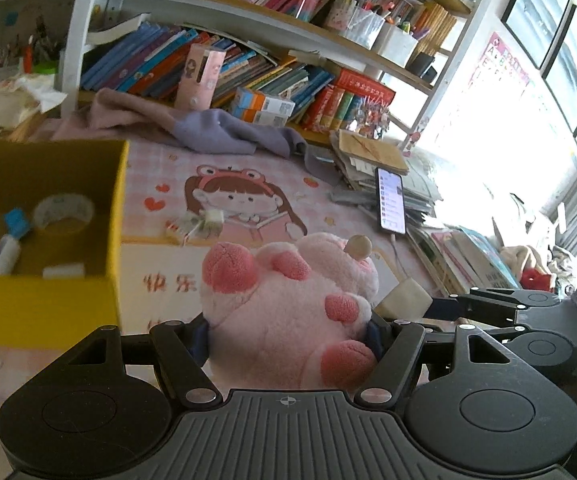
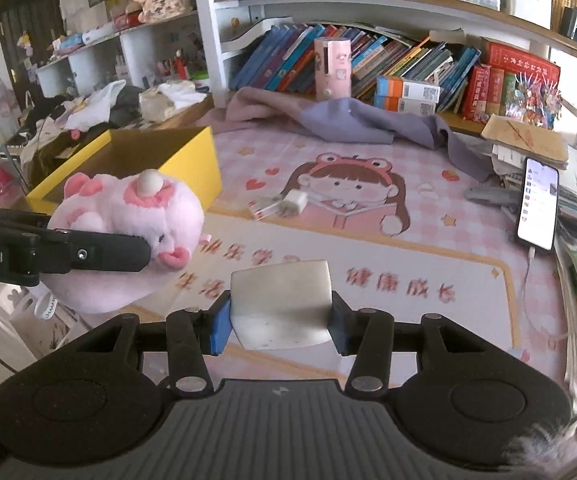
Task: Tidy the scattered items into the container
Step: 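Carry the plush pig and white block to the yellow box and lower them in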
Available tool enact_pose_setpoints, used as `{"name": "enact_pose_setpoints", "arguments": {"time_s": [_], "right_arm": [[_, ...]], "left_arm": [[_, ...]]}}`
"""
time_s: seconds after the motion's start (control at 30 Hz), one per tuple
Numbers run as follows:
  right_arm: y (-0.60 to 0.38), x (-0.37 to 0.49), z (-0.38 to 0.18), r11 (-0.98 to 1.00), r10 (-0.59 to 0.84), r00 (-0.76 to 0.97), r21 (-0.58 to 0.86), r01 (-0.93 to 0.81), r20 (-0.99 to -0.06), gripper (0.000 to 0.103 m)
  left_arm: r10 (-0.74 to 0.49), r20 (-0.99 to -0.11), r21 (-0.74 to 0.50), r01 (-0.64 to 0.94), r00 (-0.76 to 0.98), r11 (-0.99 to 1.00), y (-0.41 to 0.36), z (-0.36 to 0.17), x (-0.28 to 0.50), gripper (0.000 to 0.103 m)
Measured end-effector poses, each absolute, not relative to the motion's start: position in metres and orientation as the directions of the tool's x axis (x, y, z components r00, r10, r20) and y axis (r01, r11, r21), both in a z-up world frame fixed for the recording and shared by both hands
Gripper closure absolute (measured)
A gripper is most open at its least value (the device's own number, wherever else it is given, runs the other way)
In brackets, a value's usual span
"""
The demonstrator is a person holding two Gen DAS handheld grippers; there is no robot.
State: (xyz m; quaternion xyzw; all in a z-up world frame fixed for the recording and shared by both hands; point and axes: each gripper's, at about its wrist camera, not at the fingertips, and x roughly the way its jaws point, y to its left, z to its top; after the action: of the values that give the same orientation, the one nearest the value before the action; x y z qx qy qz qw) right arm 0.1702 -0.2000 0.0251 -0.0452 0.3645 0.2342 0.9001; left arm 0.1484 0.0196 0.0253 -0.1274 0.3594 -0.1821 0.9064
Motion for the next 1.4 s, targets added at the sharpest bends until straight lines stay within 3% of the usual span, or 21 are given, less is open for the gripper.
{"name": "enact_pose_setpoints", "arguments": {"time_s": [0.33, 0.77, 1.4], "right_arm": [[-0.158, 0.109, 0.018, 0.897, 0.371, 0.624, 0.091, -0.433, -0.688, 0.058], [-0.099, 0.080, 0.022, 0.842, 0.433, 0.577, 0.083, -0.533, -0.693, 0.058], [-0.027, 0.110, 0.029, 0.708, 0.565, 0.490, 0.085, -0.701, -0.664, 0.059]], "left_arm": [[-0.429, -0.607, -0.371, 0.240, 0.669, 0.897, 0.064, 0.017, 0.098, 0.033], [-0.382, -0.601, -0.390, 0.160, 0.702, 0.907, 0.117, 0.017, 0.052, 0.033], [-0.174, -0.565, -0.320, -0.021, 0.806, 0.947, 0.179, 0.035, 0.053, 0.033]]}}
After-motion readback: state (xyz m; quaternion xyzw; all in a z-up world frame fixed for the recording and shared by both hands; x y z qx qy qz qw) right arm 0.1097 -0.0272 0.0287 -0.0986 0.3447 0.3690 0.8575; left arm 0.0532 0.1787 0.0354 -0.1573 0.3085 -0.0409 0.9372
